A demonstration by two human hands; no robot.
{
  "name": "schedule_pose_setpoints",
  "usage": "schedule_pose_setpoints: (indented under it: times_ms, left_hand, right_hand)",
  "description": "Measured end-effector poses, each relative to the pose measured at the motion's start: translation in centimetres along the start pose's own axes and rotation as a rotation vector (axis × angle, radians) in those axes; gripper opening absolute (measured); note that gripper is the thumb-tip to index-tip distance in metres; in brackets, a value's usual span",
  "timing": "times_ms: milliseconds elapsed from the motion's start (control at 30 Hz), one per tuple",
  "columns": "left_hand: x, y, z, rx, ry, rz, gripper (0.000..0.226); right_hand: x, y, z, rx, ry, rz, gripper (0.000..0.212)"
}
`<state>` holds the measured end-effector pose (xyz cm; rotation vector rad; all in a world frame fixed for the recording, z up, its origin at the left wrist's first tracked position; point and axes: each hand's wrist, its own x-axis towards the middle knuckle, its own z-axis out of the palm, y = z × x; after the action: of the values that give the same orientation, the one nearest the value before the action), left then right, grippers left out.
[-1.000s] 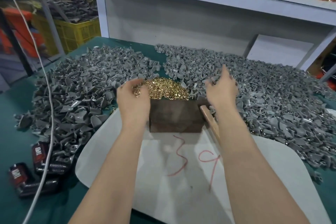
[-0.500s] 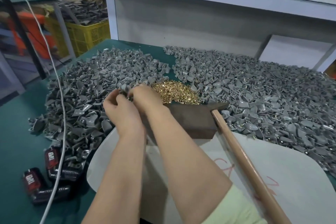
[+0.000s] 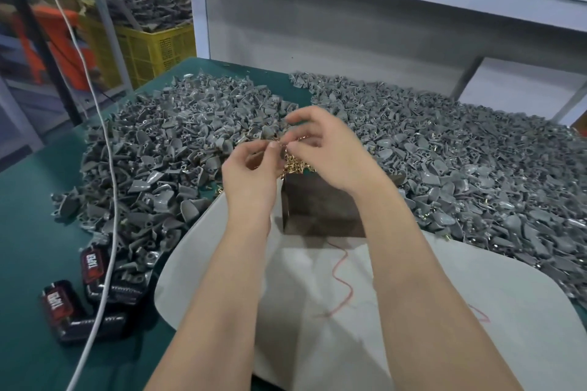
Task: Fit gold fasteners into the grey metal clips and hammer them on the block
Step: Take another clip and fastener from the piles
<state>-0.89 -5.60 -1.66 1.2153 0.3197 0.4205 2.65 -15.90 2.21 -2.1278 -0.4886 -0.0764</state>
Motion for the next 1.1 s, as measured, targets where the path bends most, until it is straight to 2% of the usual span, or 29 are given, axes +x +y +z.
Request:
schedule_pose_setpoints:
  times_ms: [33, 100, 167, 233, 300, 367, 467, 533, 767, 933, 1100]
  left_hand:
    - [0.1, 0.0, 0.0, -0.008, 0.006, -0.01, 0.012]
    - [0.3, -0.1, 0.0, -0.008, 0.009, -0.007, 0.014]
    - [0.3, -0.3, -0.1, 0.023, 0.004, 0.017, 0.022]
    - [0.4, -0.5, -0.1, 0.076, 0.016, 0.056, 0.02]
    - [0.6, -0.7, -0.2, 0.099, 0.046, 0.058, 0.014]
    - [0.7, -0.8, -0.2, 0.087, 0.059, 0.048, 0.011]
    - [0.6, -0.9, -0.1, 0.087, 0.067, 0.056, 0.009]
    - [0.5, -0.9, -0.1, 0.069, 0.073, 0.068, 0.008]
    - [0.1, -0.9, 0.2, 0.096, 0.001, 0.117, 0.008]
    - [0.1, -1.1, 0.2, 0.123, 0.03, 0.121, 0.008]
    - [0.2, -1.2, 0.2, 0.131, 0.041, 0.11, 0.013]
  right_hand:
    - [0.2, 0.6, -0.3, -0.025, 0.072, 0.04, 0.025]
    - [1.2, 1.8, -0.3, -0.288, 0.177, 0.162, 0.017]
    - [2.4, 3.0, 0.7, -0.557, 0.082, 0.306, 0.014]
    - [3.4, 3.4, 1.9, -0.654, -0.039, 0.423, 0.011]
    - [4.4, 3.8, 2.9, -0.677, -0.085, 0.465, 0.016]
    - [5.3, 3.8, 3.4, -0.681, -0.123, 0.479, 0.012]
    - [6.0, 3.6, 3.6, -0.72, -0.188, 0.535, 0.028]
    - [6.1, 3.7, 3.7, -0.737, -0.192, 0.546, 0.031]
    - [6.0, 3.6, 3.6, -0.722, -0.164, 0.561, 0.031]
    - [6.4, 3.5, 3.6, -0.728, -0.231, 0.559, 0.017]
    - [6.5, 3.4, 3.4, -0.729, -0.258, 0.555, 0.017]
